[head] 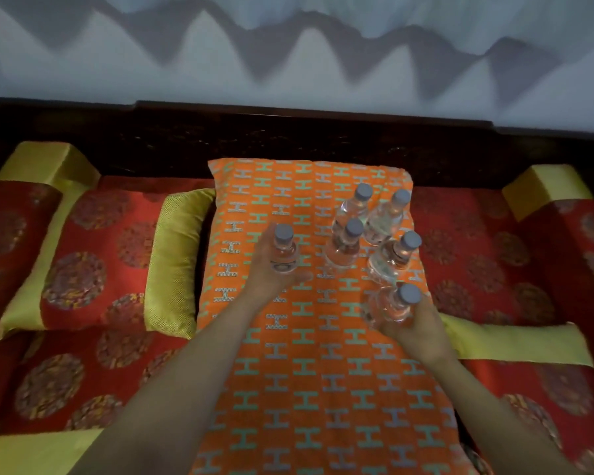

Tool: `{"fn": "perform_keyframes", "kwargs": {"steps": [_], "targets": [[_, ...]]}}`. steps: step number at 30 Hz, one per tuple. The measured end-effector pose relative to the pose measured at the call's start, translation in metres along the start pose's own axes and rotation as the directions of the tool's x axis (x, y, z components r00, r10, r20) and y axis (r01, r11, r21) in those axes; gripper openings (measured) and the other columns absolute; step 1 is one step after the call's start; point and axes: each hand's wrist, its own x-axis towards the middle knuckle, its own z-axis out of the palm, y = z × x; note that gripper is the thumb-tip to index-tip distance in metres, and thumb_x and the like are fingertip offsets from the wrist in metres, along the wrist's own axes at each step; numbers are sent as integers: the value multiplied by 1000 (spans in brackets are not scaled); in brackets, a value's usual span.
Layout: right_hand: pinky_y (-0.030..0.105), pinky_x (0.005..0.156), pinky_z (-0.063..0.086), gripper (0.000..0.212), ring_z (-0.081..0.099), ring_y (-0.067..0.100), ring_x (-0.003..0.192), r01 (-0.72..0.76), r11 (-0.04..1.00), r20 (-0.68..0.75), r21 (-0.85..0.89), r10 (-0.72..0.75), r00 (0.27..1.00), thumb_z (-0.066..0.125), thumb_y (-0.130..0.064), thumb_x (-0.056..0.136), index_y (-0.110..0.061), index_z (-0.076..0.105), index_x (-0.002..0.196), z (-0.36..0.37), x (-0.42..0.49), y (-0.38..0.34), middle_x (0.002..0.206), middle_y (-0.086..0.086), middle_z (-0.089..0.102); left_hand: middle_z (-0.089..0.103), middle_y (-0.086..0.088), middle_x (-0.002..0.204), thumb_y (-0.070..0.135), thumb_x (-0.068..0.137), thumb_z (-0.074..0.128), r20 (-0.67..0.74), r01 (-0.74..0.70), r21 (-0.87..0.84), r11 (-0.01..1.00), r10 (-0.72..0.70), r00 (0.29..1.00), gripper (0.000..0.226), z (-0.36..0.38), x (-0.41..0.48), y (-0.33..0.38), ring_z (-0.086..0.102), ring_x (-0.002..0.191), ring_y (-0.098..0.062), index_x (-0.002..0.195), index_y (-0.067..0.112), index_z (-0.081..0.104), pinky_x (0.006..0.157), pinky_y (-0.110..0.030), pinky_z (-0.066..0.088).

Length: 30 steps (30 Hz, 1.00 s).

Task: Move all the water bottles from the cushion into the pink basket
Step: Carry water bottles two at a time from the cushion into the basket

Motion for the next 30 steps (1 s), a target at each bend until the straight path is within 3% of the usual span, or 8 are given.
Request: {"fn": "perform_keyframes", "kwargs": {"steps": [3, 6, 9, 14, 16, 21, 25, 30], "targets": [[40, 81, 54, 51, 65, 9, 94, -27, 999, -15, -17, 27, 1000, 81, -46, 61, -37, 60, 107, 5, -1, 5, 101, -15, 68, 41, -5, 145, 25, 57, 90, -33, 33, -5, 999, -33, 999, 113, 1, 6, -11, 46, 130, -20, 148, 22, 23, 104, -36, 44], [34, 76, 53, 51, 65, 9, 93, -63, 998, -43, 16, 64, 997, 84, -40, 63, -39, 56, 106, 12, 0, 8, 100, -16, 67, 57, 0, 128, 20, 63, 88, -136, 61, 60, 996, -52, 989, 86, 0, 10, -16, 58, 113, -19, 135, 22, 42, 83, -19, 48], [30, 75, 52, 51, 65, 11, 92, -77, 996, -70, 42, 80, 994, 84, -41, 67, -28, 59, 110, 20, 2, 10, 103, -7, 68, 62, 7, 110, 24, 66, 86, -172, 71, 116, 991, -50, 984, 69, -1, 9, -10, 61, 101, -16, 124, 25, 49, 79, -24, 46], [1, 57, 40, 56, 62, -5, 82, -113, 979, -111, 169, 133, 985, 82, -30, 73, -11, 54, 118, 28, 3, 2, 98, -4, 67, 65, 3, 110, 27, 70, 82, -170, 89, 189, 978, -56, 984, 56, -9, -6, -5, 63, 102, -23, 117, 21, 52, 87, -39, 52], [0, 53, 40, 58, 61, -15, 74, -110, 970, -139, 216, 142, 980, 83, -23, 72, -6, 51, 118, 30, -1, 1, 91, -9, 65, 66, 1, 113, 25, 69, 83, -156, 80, 209, 975, -48, 987, 60, -16, -17, -7, 63, 102, -24, 120, 20, 52, 88, -41, 52], [4, 60, 43, 59, 59, -5, 80, -128, 943, -224, 308, 202, 953, 87, -21, 66, -16, 51, 113, 22, -16, -1, 95, -10, 62, 61, 20, 95, 29, 67, 85, -174, 80, 184, 980, -48, 984, 54, -24, -39, 0, 59, 85, 1, 112, 28, 54, 69, -15, 42], [15, 68, 46, 56, 61, -2, 87, -92, 940, -275, 328, 188, 943, 86, -24, 64, -26, 56, 111, 12, -28, -9, 98, -13, 65, 59, 18, 99, 20, 67, 85, -131, 52, 132, 990, -35, 991, 61, -22, -51, 16, 58, 85, 4, 118, 26, 53, 66, -4, 39], [7, 59, 43, 45, 59, -7, 72, -50, 943, -359, 328, 173, 917, 82, -38, 53, -37, 59, 92, -16, -44, -15, 83, -17, 65, 62, 20, 98, 19, 65, 87, -54, 1, 40, 999, 1, 999, 61, -1, -66, 42, 60, 78, 18, 118, 23, 56, 61, -1, 45]]}}
